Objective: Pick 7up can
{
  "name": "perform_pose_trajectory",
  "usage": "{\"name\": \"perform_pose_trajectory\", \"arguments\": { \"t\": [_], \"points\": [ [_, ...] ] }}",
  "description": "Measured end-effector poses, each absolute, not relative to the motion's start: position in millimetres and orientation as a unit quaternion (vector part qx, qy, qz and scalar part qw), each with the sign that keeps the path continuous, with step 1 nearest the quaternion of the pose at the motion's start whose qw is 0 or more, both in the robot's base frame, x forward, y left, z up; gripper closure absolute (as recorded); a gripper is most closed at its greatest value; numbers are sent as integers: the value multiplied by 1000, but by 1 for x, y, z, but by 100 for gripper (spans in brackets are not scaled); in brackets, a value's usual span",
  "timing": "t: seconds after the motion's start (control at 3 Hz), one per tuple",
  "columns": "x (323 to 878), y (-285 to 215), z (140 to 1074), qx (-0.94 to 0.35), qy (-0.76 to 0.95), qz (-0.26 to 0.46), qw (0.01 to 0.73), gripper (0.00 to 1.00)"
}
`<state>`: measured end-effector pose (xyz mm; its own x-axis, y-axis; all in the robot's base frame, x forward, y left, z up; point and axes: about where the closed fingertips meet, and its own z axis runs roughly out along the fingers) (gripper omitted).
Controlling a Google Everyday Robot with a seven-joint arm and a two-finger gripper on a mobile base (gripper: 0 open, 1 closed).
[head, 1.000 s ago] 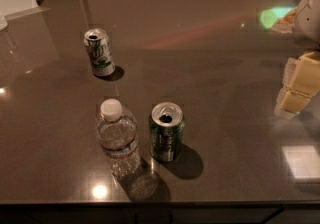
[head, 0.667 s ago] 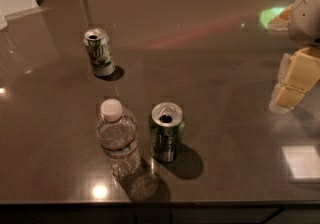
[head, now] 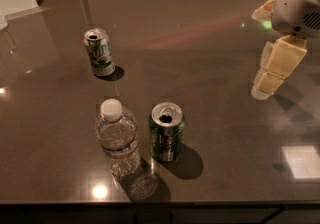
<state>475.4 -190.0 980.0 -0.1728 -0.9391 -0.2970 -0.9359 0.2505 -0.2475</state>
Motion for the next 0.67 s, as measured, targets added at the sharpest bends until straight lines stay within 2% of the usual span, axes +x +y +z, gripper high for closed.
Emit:
{"name": "perform_pose_trajectory", "arguments": {
  "t": [0.33, 0.67],
  "points": [
    [488, -183, 980, -614, 761, 3, 209, 0],
    [522, -134, 970, -617, 746, 27, 248, 0]
  ]
}}
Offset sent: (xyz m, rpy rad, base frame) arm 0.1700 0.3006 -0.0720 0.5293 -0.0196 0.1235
